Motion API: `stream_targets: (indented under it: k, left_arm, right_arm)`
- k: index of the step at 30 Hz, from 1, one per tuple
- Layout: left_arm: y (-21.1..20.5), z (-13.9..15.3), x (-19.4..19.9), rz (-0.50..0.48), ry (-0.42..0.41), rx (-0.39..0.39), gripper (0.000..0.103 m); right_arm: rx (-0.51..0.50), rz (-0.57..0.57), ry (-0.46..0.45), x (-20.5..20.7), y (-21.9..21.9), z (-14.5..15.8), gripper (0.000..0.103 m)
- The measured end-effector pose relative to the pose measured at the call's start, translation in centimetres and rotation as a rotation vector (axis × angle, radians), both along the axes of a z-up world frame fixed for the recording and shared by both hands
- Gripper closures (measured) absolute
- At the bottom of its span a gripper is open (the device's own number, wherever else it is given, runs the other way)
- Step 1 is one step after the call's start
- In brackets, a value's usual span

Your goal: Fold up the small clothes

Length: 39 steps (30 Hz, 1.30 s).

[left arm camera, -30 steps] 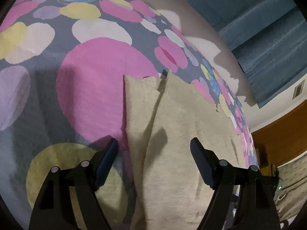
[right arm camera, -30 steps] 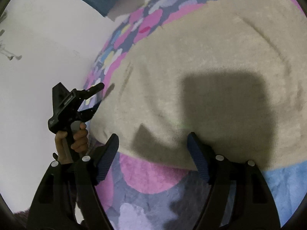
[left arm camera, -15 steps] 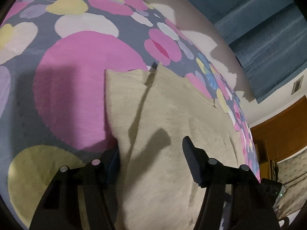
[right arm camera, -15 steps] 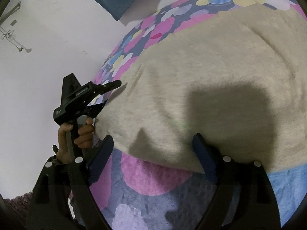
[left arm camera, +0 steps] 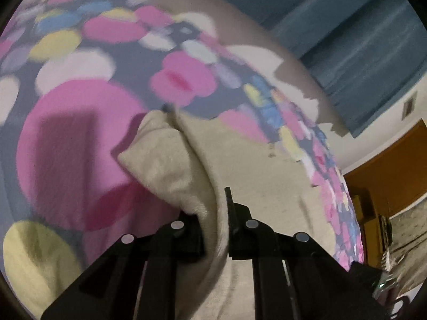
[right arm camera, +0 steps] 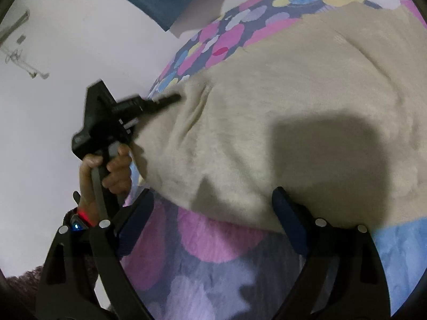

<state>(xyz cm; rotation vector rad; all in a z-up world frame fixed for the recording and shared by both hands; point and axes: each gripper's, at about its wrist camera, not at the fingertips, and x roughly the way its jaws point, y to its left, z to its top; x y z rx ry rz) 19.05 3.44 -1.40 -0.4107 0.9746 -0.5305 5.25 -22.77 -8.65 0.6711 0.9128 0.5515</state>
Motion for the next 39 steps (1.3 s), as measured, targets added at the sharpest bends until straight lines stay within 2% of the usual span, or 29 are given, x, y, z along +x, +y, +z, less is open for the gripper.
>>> stream_targets:
  k: [5, 10, 12, 17, 20, 24, 27, 32, 36, 38, 39]
  left_arm:
    - [-6.3, 3.8, -0.4, -0.056, -0.046, 0.043, 0.091]
    - [-13.3, 4.6, -1.3, -0.132, -0.062, 0.08, 0.091]
    - [-15.8, 4.0, -1.6, -0.159, -0.056, 0.098, 0.091]
    - [-21.2, 0.4, -2.4, -0.207, -0.011, 0.173, 0.091]
    - [-22.9, -1.3, -3.0, -0.213, 0.002, 0.211, 0.091]
    - [-23.9, -2.0, -3.5, -0.21, 0.003, 0.23, 0.09]
    - [-24.2, -1.2, -3.9, -0.217, -0.008, 0.201, 0.081]
    - [-25.0, 1.1, -5.5, -0.277, -0.07, 0.149, 0.052]
    - [-24.0, 3.2, -7.7, -0.31, -0.129, 0.124, 0.046]
    - [-22.9, 3.8, -8.5, -0.305, -0.154, 0.13, 0.038]
    - [-21.6, 4.1, -9.1, -0.29, -0.167, 0.129, 0.037]
  right_arm:
    - [0.006, -0.015, 0.007, -1.9, -2.5, 1.0, 0.013]
    - [0.04, -0.048, 0.004, -4.1, -6.2, 1.9, 0.013]
    - [0.05, -0.075, -0.004, -5.1, -8.1, 2.2, 0.013]
    - [0.053, -0.12, -0.008, -7.2, -11.0, 2.2, 0.013]
    - [0.063, -0.148, 0.005, -8.0, -12.3, 1.8, 0.013]
    - [0.073, -0.171, 0.011, -8.8, -13.4, 1.5, 0.013]
    - [0.085, -0.184, 0.014, -9.0, -13.9, 1.4, 0.013]
    - [0.087, -0.203, 0.015, -8.7, -14.2, 1.3, 0.013]
    - [0.1, -0.214, 0.018, -8.8, -14.5, 1.5, 0.013]
    - [0.115, -0.22, 0.016, -9.0, -14.9, 1.7, 0.013]
    - [0.121, -0.223, 0.014, -9.1, -15.1, 1.9, 0.013]
